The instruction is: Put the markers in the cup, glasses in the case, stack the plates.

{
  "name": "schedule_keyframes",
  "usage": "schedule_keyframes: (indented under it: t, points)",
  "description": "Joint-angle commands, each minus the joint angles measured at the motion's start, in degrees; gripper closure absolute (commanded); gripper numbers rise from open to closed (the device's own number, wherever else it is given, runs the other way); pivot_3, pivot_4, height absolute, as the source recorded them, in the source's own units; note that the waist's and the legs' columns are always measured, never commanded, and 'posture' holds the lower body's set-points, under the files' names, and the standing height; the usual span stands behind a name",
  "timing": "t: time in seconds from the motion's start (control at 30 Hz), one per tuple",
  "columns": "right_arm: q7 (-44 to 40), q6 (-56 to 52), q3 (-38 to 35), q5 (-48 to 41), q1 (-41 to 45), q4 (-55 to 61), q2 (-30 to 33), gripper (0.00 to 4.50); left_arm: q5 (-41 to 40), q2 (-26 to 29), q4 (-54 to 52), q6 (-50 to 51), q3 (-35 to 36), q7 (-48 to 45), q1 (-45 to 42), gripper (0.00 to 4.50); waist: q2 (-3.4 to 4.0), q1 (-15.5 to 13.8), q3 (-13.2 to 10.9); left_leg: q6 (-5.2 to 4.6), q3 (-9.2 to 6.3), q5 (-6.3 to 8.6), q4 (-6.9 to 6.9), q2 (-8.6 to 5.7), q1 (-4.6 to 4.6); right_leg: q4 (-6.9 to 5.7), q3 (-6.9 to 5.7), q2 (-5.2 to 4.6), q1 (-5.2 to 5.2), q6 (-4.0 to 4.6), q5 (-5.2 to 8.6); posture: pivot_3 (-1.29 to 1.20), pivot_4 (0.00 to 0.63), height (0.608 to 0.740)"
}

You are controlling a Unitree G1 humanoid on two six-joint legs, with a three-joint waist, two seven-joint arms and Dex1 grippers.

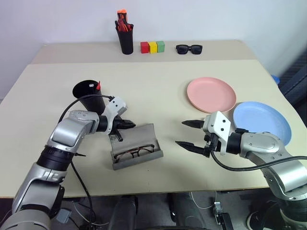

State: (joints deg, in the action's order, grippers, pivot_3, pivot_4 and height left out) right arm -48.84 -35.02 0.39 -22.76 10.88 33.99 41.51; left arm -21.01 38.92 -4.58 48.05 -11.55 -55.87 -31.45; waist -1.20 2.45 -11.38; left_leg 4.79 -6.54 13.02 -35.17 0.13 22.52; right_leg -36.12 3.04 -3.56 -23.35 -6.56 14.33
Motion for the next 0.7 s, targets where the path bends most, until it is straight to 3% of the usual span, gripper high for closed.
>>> schedule_keyframes:
  t: [0.03, 0.3, 0.7]
  points:
    - [-0.04, 1.68, -0.33, -0.32, 1.28, -0.2, 0.15, 1.05, -2.33, 1.85, -6.79, -1.02, 1.53, -2.22, 3.05, 4.44, 0.0, -0.02, 0.0, 0.0, 0.0, 0.0, 0.0, 0.0, -0.01, 0.0, 0.0, 0.0, 0.01, 0.04, 0.02, 0.0, 0.15, 0.74]
    - [-0.32, 3.26, 0.96, 0.19, 2.56, -2.39, 0.13, 1.05, -7.35, 2.99, -14.42, 1.79, 4.46, -2.46, 8.36, 4.44, 0.0, -0.05, 0.0, 0.0, 0.0, 0.0, -0.01, 0.0, -0.02, 0.0, 0.0, 0.0, 0.02, 0.16, 0.09, 0.0, 0.15, 0.74]
    - [-0.91, 5.18, 2.49, 0.83, 4.13, -5.01, -0.06, 1.05, -10.48, 9.73, -23.68, -1.3, 3.95, -6.96, 17.33, 4.44, 0.0, -0.04, 0.0, 0.0, 0.01, 0.0, -0.02, 0.0, -0.02, 0.01, 0.02, -0.01, 0.02, 0.21, 0.11, 0.0, 0.15, 0.74]
